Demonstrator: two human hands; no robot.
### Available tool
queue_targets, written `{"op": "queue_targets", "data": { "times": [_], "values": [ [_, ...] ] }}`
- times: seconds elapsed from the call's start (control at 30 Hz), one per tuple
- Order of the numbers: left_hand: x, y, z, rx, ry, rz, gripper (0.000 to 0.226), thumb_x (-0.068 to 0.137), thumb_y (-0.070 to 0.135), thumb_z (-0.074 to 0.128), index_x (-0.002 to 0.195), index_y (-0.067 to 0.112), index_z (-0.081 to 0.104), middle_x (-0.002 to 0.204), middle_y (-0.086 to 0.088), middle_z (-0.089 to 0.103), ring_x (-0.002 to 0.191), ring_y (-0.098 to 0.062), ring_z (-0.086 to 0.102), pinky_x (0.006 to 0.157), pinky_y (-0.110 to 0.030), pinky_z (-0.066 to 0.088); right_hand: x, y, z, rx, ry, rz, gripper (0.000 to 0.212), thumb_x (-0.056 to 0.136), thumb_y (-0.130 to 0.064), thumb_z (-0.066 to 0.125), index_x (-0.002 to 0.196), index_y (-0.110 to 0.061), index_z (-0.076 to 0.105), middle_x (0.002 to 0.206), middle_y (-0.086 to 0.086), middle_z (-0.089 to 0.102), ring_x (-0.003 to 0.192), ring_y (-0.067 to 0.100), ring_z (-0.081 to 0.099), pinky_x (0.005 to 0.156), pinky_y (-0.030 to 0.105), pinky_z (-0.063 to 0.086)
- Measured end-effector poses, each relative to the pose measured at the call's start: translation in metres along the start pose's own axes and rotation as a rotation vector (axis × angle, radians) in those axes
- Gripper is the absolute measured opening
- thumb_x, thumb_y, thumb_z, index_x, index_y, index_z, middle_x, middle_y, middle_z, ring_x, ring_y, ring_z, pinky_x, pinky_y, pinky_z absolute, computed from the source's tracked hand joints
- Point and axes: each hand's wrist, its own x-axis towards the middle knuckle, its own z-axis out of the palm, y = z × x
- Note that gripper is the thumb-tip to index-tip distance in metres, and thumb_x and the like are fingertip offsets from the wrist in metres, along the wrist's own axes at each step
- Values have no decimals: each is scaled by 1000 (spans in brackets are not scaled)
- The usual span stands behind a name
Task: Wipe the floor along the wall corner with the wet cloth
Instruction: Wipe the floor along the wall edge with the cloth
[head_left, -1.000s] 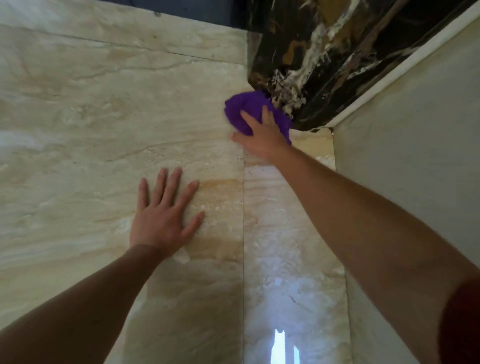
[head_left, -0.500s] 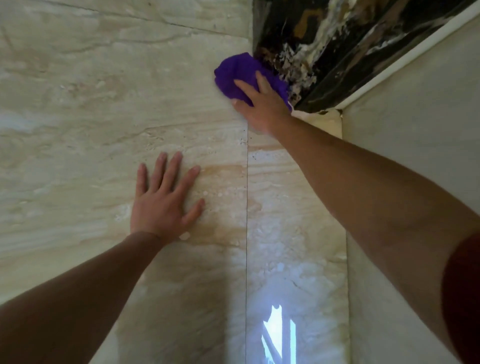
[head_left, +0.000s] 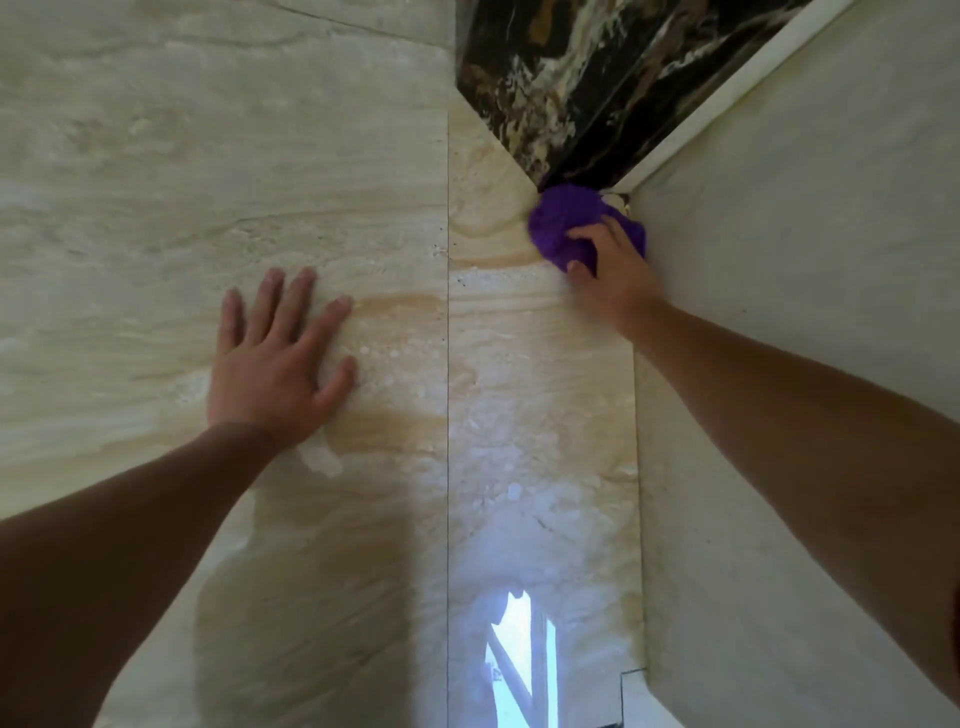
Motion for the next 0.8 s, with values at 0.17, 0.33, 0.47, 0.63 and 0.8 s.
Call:
{"op": "queue_targets", "data": {
  "times": [0.17,0.33,0.47,0.63,0.8],
  "values": [
    [-1,2,-4,-24,-14,-14,69,93,63,34,157,40,22,171,-2,10,159,-28,3,125,-57,3,13,-5,-7,-132,-102,79,68,91,-51,50,152,-44,19,169,8,3,153,37,14,117,49,32],
    [-1,4,-8,-32,-45,-28,71,93,63,34,158,41,17,171,-2,9,158,-28,2,125,-55,1,5,-2,-12,-117,-106,70,66,92,-45,53,151,-43,24,167,13,11,151,38,21,115,47,36],
    [0,6,-11,-32,-66,-46,69,94,66,28,158,43,15,171,-2,9,158,-22,-3,124,-47,-10,-43,-13,1,-76,-107,98,65,95,-27,53,154,-36,26,162,23,18,149,40,24,116,45,36],
    [2,11,-15,-9,-128,-60,66,97,69,18,158,45,11,172,2,5,156,-15,-9,115,-29,-29,-101,-2,7,-128,-117,111,63,91,-24,56,148,-40,34,147,18,38,131,40,46,102,45,45],
    [4,7,-24,-37,-216,-63,68,95,70,18,158,42,13,172,0,2,158,-26,-3,123,-57,-3,-149,3,14,-137,-143,105,64,81,-22,67,138,-40,44,133,15,46,122,37,50,94,42,48]
  ]
}}
